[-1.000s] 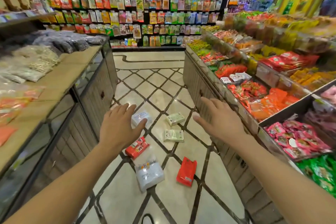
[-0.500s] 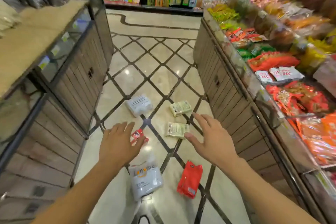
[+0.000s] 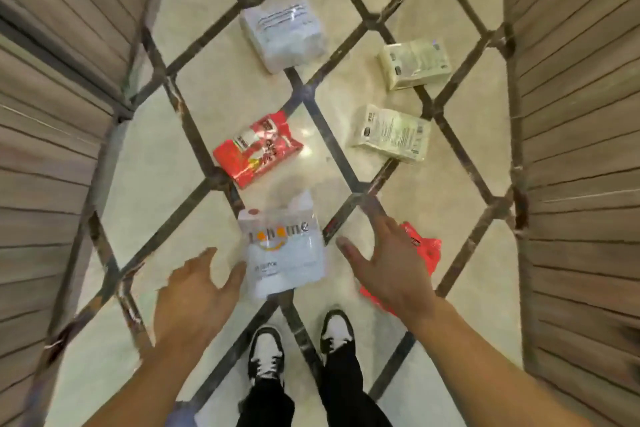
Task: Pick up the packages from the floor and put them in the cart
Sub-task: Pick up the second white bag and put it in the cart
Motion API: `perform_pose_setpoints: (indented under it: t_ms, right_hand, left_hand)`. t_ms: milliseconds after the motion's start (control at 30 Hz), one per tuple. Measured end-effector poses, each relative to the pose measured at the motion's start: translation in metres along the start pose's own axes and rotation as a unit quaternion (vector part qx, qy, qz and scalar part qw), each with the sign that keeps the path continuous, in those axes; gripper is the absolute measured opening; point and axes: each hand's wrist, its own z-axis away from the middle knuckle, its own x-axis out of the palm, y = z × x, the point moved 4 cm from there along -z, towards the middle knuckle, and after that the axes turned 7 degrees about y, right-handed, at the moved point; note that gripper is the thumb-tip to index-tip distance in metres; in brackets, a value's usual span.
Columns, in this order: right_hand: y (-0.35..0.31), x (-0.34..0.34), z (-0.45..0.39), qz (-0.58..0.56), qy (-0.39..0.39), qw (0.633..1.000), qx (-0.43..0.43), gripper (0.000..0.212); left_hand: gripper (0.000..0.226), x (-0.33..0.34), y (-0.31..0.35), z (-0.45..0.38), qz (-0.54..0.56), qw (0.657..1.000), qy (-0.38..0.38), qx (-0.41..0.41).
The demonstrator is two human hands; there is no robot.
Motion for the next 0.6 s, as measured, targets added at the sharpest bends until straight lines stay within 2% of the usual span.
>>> perform_pose_setpoints:
  t_ms: [100,200,333,500,600]
  right_hand:
    - [0.044,0.089,-0.027,-0.04,-0.029,0.997,0.058,0.073]
    - [0.073,0.171,-0.042,-0.039,-0.072,0.994,0.075,0.076]
    - [0.098,0.255,-0.058,-0.028,-0.083,0.993,0.078,0.082]
    - [0.118,0.301,-0.1,-0.049,-0.038,0.995,0.08,0.101]
    - [0.132,0.308,-0.128,-0.035,-0.069,0.994,0.083,0.11]
  left_hand:
    - [0.077,0.091,-0.019,-0.016,0.064,0.994,-0.035,-0.084]
    - [0.092,0.167,-0.031,-0.029,0.136,0.98,-0.057,-0.132]
    - [0.078,0.239,-0.045,-0.043,0.228,0.955,-0.007,-0.192]
    - [0.107,0.282,-0.035,-0.092,0.152,0.978,0.057,-0.132]
    - [0.119,0.29,-0.04,-0.134,0.165,0.976,0.03,-0.141]
